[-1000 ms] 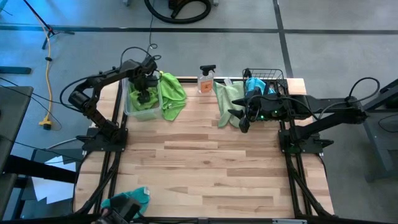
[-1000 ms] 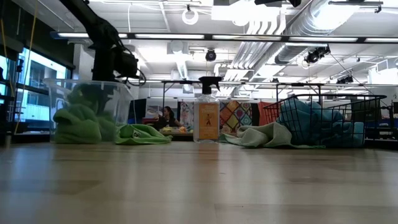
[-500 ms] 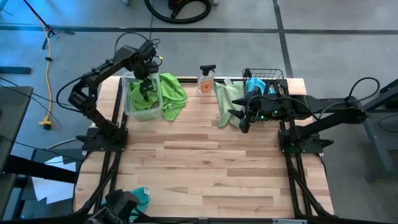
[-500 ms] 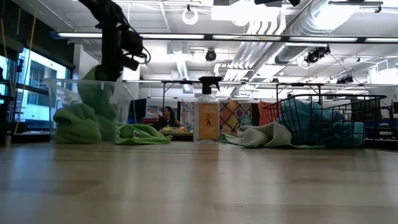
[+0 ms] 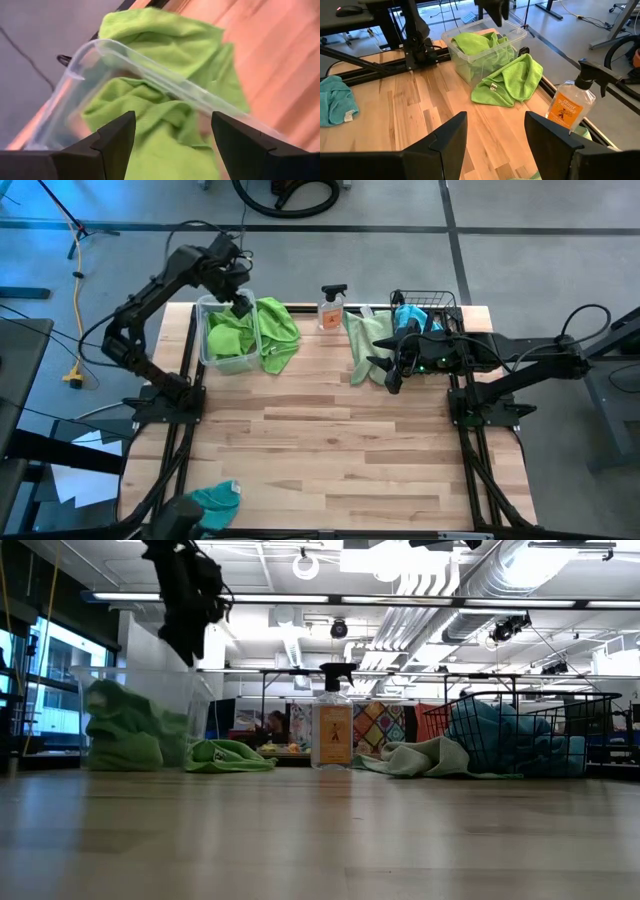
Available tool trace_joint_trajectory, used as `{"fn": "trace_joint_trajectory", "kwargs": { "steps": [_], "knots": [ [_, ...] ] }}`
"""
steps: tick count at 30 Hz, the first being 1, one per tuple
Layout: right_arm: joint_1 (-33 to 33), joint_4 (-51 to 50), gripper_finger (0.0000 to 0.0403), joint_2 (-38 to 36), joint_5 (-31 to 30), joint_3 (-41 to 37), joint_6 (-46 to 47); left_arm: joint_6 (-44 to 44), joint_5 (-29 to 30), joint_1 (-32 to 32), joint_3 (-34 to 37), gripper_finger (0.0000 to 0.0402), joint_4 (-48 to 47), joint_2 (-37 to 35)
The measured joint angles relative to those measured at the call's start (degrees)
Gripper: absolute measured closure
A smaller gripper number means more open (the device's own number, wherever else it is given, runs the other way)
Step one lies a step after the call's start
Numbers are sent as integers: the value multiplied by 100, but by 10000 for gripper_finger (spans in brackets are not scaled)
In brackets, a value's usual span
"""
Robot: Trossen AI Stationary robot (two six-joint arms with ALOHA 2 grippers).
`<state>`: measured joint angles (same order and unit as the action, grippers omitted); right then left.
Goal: Sort microfiber towel by color & place in baskets
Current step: Put the blue microfiber cloth into the basket
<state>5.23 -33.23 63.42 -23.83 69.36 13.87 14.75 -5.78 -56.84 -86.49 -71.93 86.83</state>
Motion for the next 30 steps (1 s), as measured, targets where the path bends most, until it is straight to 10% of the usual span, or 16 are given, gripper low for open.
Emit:
{"fn": "trace_joint_trajectory", "kwargs": {
  "steps": [17,30],
  "knots": [
    [-2,563,207,-20,0,0,-652,-2098,-1280,1300,1762,159,1209,-3092],
    [-2,1509,207,-20,4,0,-815,-3231,558,3661,2633,159,4896,-4393]
  ]
}}
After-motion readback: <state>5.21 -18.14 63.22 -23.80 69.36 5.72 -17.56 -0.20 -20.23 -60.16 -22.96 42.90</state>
